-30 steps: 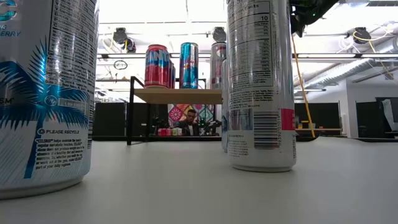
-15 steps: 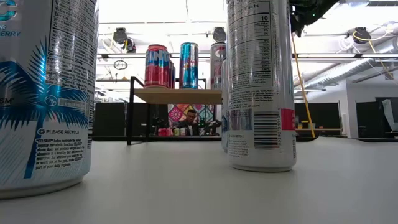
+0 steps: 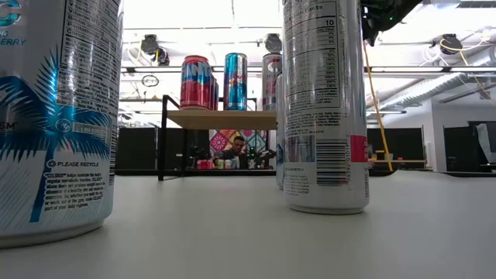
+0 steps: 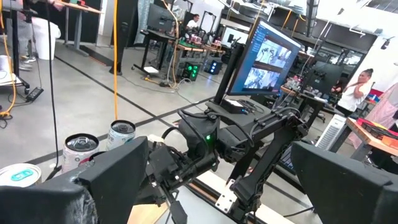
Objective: Place canned beverage on shelf
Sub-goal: Put the right white-pink soda can on the shelf aligned with the other white-pink soda can, then put the white-pink soda can on the shelf aligned with the other white-pink soda cans
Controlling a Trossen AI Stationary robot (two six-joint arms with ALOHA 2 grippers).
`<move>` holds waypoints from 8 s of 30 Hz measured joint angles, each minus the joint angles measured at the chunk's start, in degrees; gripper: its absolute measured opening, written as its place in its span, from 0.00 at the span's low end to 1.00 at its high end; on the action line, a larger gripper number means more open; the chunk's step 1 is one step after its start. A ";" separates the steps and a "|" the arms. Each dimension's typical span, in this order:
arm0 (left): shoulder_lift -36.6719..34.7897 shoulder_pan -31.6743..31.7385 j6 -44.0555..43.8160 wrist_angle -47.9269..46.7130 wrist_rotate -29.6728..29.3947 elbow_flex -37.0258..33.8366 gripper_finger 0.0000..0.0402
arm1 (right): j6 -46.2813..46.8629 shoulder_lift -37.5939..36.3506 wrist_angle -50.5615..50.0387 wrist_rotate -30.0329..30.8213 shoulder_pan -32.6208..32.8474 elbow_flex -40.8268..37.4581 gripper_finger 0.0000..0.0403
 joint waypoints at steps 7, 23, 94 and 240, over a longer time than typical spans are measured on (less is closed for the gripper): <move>-0.02 -0.01 -0.03 -0.51 -0.03 0.00 0.99 | 2.63 -2.96 -1.35 -0.05 0.82 -0.05 0.00; 1.03 -3.58 -4.58 -6.67 0.00 0.00 0.99 | 29.82 -25.08 -20.69 -22.45 12.15 0.04 0.00; 13.20 -31.52 -36.04 -43.56 3.48 -0.07 0.98 | 20.98 31.47 -63.17 -1.69 51.38 50.76 0.91; 10.83 -22.53 -16.90 -36.62 1.22 10.84 0.61 | 32.81 17.62 -54.78 -12.28 32.26 75.05 0.78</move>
